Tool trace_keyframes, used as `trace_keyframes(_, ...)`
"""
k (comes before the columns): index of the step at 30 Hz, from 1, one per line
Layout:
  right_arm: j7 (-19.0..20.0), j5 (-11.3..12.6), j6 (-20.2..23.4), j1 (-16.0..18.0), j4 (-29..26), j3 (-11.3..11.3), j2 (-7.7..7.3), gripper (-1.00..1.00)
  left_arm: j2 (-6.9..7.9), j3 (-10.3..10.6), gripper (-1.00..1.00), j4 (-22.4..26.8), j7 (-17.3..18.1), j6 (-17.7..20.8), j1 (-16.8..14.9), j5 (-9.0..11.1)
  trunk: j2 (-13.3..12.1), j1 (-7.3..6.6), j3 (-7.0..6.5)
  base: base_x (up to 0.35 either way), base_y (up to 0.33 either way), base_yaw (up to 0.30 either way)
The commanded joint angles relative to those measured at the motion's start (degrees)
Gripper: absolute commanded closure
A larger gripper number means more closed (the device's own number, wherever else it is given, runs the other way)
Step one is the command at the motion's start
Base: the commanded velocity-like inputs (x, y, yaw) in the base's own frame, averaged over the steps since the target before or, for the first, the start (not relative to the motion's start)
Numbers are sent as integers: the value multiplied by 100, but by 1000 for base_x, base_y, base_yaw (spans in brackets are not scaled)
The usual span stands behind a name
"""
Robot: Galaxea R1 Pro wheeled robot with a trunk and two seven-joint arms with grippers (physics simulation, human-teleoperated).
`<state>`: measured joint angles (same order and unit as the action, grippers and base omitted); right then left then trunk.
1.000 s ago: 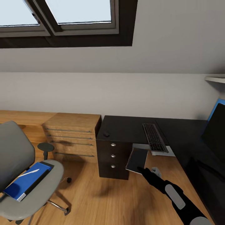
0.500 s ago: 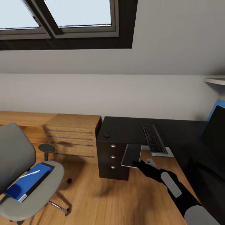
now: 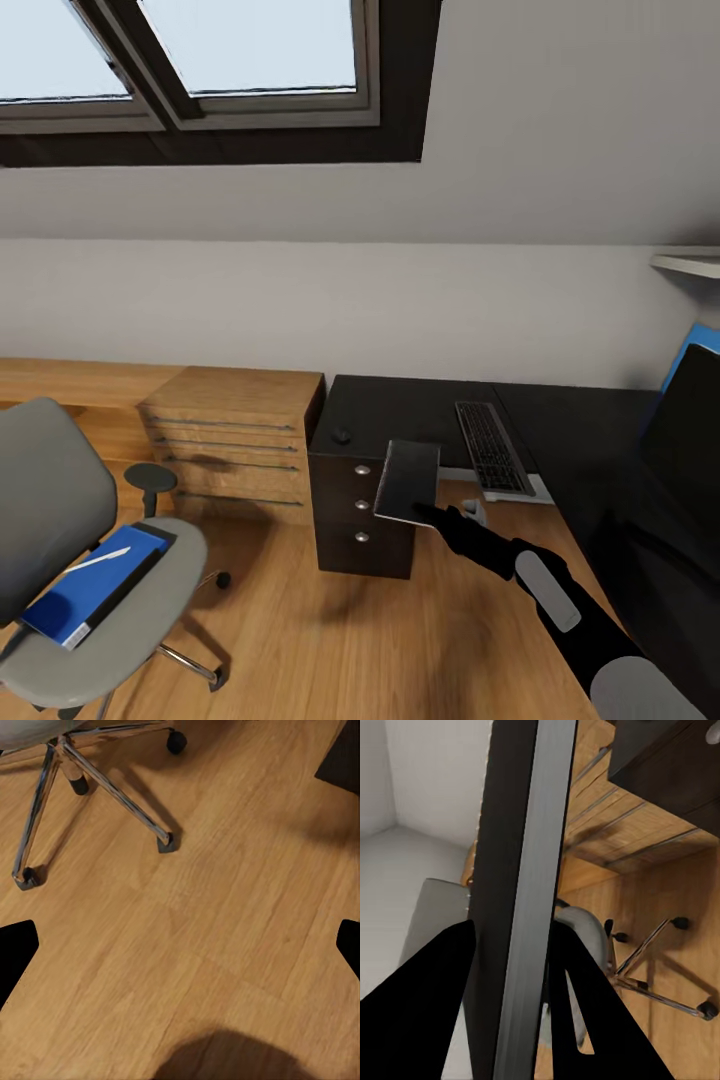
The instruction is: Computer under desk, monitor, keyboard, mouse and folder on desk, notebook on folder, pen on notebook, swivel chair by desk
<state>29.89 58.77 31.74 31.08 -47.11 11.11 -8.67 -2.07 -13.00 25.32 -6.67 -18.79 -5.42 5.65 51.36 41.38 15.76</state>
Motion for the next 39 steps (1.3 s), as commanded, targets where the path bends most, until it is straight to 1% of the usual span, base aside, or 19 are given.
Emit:
trace_keyframes(1,69,32,19,4,54,13,-16,100,-2,-2,-100,-1,32,-46,-3,39,-36,-22,-11,0,0,0)
trace_keyframes(3,117,18,18,4,90,13,-26,100,-3,-3,-100,-3,74,-114,-3,25,-117,-66,-47,0,0,0)
trace_keyframes(6,174,-30,17,3,141,14,-46,100,2,-1,-100,-44,235,-419,-3,3,-237,-132,-101,0,0,0)
trace_keyframes(8,184,-36,17,3,154,14,-50,100,8,2,-100,-110,306,-522,-3,-4,-317,-176,-137,0,0,0)
trace_keyframes(10,204,-52,22,3,171,14,-60,100,15,13,-100,-362,580,-674,-3,-16,-397,-220,-173,0,0,0)
trace_keyframes(12,205,-57,22,2,175,14,-60,100,14,15,-100,-406,693,-694,-3,-18,-478,-264,-209,0,0,0)
trace_keyframes(14,203,-60,19,-3,204,14,-60,100,21,14,-100,-436,776,-706,-3,-16,-478,-264,-209,0,0,0)
trace_keyframes(25,195,-67,2,-5,317,6,-52,100,31,5,-100,-455,831,-714,-3,-14,-478,-264,-209,25,0,0)
trace_keyframes(39,201,-61,9,-6,363,5,-56,100,25,8,-100,-453,834,-714,-3,-20,-478,-264,-209,296,0,0)
